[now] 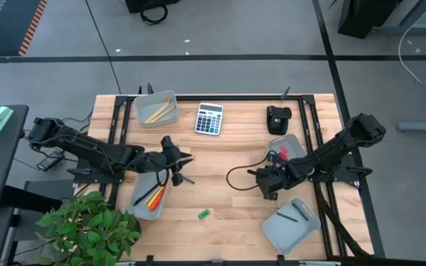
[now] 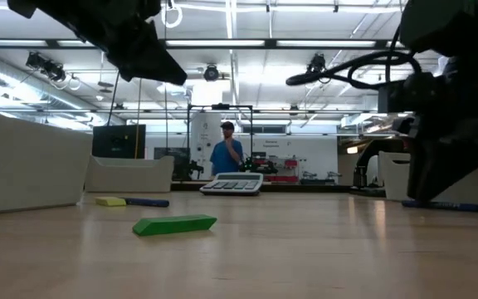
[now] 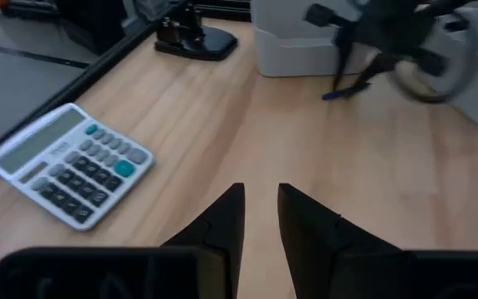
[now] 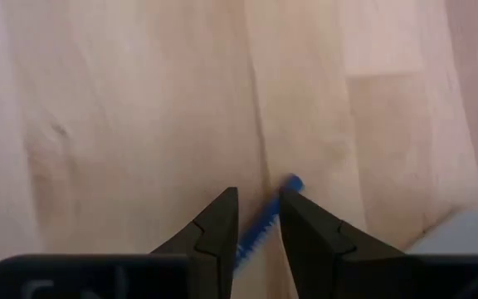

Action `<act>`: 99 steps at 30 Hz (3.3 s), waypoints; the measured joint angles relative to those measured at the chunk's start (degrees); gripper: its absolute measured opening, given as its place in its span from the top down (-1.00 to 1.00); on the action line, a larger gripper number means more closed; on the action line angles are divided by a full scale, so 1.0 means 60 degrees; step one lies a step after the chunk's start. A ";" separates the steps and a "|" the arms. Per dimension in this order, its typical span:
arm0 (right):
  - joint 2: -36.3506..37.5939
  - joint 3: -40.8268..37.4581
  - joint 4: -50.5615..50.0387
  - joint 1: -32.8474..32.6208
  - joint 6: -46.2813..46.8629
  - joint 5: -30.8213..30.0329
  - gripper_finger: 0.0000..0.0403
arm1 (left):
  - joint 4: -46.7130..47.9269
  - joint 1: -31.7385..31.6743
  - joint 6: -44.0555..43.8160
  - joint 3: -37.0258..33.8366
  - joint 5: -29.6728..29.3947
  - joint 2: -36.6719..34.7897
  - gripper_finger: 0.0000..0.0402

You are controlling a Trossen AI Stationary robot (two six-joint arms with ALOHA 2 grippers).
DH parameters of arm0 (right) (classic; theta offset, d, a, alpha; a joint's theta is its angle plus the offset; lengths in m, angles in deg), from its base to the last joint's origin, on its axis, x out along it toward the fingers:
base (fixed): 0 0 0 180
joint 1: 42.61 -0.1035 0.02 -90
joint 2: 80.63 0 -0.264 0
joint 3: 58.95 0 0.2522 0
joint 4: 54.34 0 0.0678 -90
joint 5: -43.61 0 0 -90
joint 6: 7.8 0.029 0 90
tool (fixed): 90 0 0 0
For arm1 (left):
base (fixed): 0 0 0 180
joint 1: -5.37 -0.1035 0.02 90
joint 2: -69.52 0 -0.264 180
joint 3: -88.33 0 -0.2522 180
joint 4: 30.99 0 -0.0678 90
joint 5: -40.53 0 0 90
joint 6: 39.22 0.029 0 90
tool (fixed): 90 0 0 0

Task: Sort crayons/erasers/pens/pencils in bins
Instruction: Put the right blue crayon into the bottom right gray bin

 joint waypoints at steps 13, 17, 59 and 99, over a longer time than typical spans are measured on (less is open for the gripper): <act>0.0000 0.0033 0.0271 -0.0484 0.0096 -0.0611 0.51 | -0.0041 -0.0790 0.0238 0.0000 0.0000 0.0000 0.57; 0.0000 0.0403 0.0177 -0.0363 -0.0430 -0.0617 0.51 | -0.0041 -0.0783 0.0232 -0.0002 0.0020 0.0000 0.59; 0.0007 0.1130 -0.1903 0.1520 -0.0546 0.2300 0.51 | -0.0034 -0.0746 0.0144 0.0000 0.0058 0.0000 0.54; -0.1759 0.1953 -0.2438 0.1488 -0.0716 0.2004 0.43 | 0.0039 -0.0728 0.0231 0.0000 0.0076 -0.0004 0.59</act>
